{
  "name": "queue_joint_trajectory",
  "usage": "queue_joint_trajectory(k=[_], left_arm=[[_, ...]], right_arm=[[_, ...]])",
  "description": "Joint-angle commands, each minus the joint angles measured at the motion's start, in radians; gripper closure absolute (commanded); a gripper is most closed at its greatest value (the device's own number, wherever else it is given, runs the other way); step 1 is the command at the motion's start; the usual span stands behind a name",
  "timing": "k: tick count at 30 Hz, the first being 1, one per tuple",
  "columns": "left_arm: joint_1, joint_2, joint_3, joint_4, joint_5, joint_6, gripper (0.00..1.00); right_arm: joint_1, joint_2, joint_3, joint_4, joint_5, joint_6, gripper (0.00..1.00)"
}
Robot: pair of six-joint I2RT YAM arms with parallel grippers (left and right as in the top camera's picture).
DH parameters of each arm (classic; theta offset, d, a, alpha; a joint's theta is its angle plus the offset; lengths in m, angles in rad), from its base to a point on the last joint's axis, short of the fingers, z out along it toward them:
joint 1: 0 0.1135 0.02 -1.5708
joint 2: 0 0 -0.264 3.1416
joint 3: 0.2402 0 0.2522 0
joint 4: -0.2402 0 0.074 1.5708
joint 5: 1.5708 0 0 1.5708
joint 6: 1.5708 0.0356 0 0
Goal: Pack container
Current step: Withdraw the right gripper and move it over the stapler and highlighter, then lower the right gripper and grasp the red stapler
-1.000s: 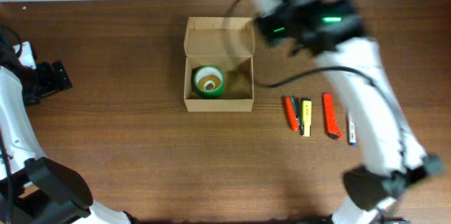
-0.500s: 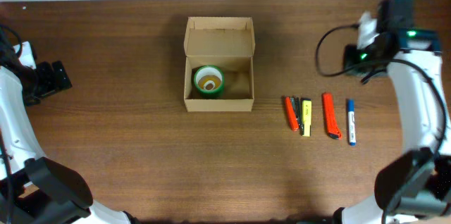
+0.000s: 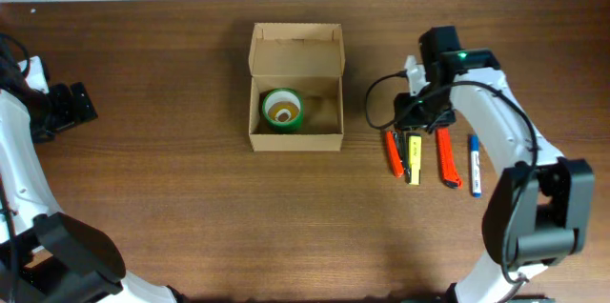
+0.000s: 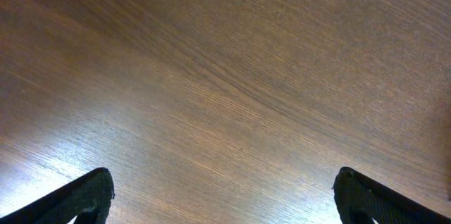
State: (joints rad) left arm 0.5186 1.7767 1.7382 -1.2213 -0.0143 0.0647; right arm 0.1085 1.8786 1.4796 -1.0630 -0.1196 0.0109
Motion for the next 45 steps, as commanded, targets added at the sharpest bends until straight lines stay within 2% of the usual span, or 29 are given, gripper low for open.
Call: queue_joint_trajectory(k=[1, 14, 18, 27, 32, 38, 42, 45], left_arm=[[0.004, 0.009, -0.003, 0.002, 0.008, 0.020, 0.00], [0.004, 0.009, -0.003, 0.002, 0.008, 0.019, 0.00], [0.004, 0.009, -0.003, 0.002, 0.008, 0.019, 0.00], [0.004, 0.009, -0.003, 0.002, 0.008, 0.019, 0.00], [0.004, 0.009, -0.003, 0.002, 0.008, 0.019, 0.00], [0.004, 0.009, -0.003, 0.002, 0.008, 0.020, 0.00], [0.004, 0.009, -0.003, 0.002, 0.008, 0.019, 0.00], [0.004, 0.009, -0.003, 0.002, 0.008, 0.019, 0.00]], right_arm=[[0.031, 0.037, -0.011, -0.006, 0.034, 0.035, 0.49], [0.062, 0.053, -0.188, 0.100, 0.041, 0.076, 0.47], [0.062, 0.053, -0.245, 0.145, 0.041, 0.076, 0.43], [0.063, 0.068, -0.246, 0.167, 0.026, 0.076, 0.45], [0.075, 0.104, -0.246, 0.185, 0.027, 0.076, 0.61], [0.076, 0.126, -0.246, 0.195, 0.026, 0.076, 0.68], [0.076, 0.126, -0.246, 0.203, 0.026, 0.076, 0.81], [0.076, 0.111, -0.240, 0.211, 0.023, 0.076, 0.84]])
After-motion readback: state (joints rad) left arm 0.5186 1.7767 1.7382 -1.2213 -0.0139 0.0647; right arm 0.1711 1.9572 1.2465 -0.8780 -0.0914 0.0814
